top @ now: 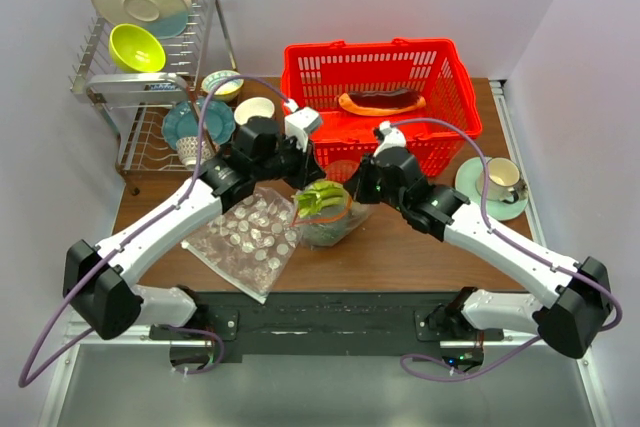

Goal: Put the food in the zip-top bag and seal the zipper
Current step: Adjust the bin at the center of the board.

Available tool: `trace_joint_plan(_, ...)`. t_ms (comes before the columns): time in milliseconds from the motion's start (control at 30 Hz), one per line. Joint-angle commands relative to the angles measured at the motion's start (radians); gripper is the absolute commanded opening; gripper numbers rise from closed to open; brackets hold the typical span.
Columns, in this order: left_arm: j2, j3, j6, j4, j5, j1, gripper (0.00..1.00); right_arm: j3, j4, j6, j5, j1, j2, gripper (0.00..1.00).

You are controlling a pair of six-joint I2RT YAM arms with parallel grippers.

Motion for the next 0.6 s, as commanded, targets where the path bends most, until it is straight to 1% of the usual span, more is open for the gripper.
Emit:
trace_joint_plan(0, -0.023, -0.086, -0.196, 0.141, 0.015, -0.003, 0.00, -0.072, -0.111, -0.202, -0.016, 0.005, -0.030, 0.00)
trace_joint_plan(67, -0.035, -0.097, -0.226, 0.123, -0.032, -0.004, 0.00, -0.063, -0.212, -0.204, -0.045, 0.005, -0.040, 0.00)
trace_joint_plan(100, -0.040, -0.085, -0.221, 0.094, -0.057, -0.004, 0.00, -0.055, -0.238, -0.227, -0.058, 0.005, -0.049, 0.00)
trace_joint_plan(133, -0.046, -0.076, -0.211, 0.036, -0.116, -0.004, 0.00, -0.052, -0.285, -0.233, -0.067, 0.005, -0.052, 0.00)
trace_joint_plan(167, -0.060, -0.068, -0.179, 0.015, -0.136, -0.004, 0.00, -0.049, -0.310, -0.233, -0.060, 0.005, -0.058, 0.00)
trace_joint_plan(200, -0.064, -0.053, -0.160, -0.003, -0.155, -0.004, 0.00, -0.031, -0.341, -0.232, -0.069, 0.005, -0.059, 0.17)
trace_joint_plan(233, -0.066, -0.043, -0.145, -0.043, -0.184, -0.004, 0.00, -0.017, -0.396, -0.233, -0.063, 0.004, -0.069, 0.31)
trace_joint_plan(267, -0.069, -0.039, -0.123, -0.048, -0.183, -0.004, 0.00, -0.001, -0.422, -0.233, -0.057, 0.005, -0.072, 0.46)
trace_joint_plan(300, -0.071, -0.040, -0.119, -0.052, -0.177, -0.004, 0.00, 0.032, -0.468, -0.235, -0.053, 0.005, -0.078, 0.53)
trace_joint_plan(367, -0.074, -0.064, -0.128, -0.049, -0.166, -0.004, 0.00, 0.066, -0.499, -0.236, -0.049, 0.004, -0.093, 0.59)
trace_joint_plan(400, -0.075, -0.071, -0.132, -0.048, -0.161, -0.004, 0.00, 0.113, -0.526, -0.247, -0.040, 0.004, -0.095, 0.65)
trace_joint_plan(467, -0.081, -0.082, -0.143, -0.054, -0.166, -0.004, 0.00, 0.178, -0.557, -0.264, -0.021, 0.005, -0.083, 0.66)
trace_joint_plan(500, -0.084, -0.082, -0.143, -0.057, -0.170, -0.003, 0.00, 0.262, -0.594, -0.282, -0.009, 0.005, -0.072, 0.66)
trace_joint_plan(567, -0.100, -0.082, -0.140, -0.060, -0.193, -0.004, 0.00, 0.359, -0.626, -0.294, 0.061, 0.004, -0.032, 0.66)
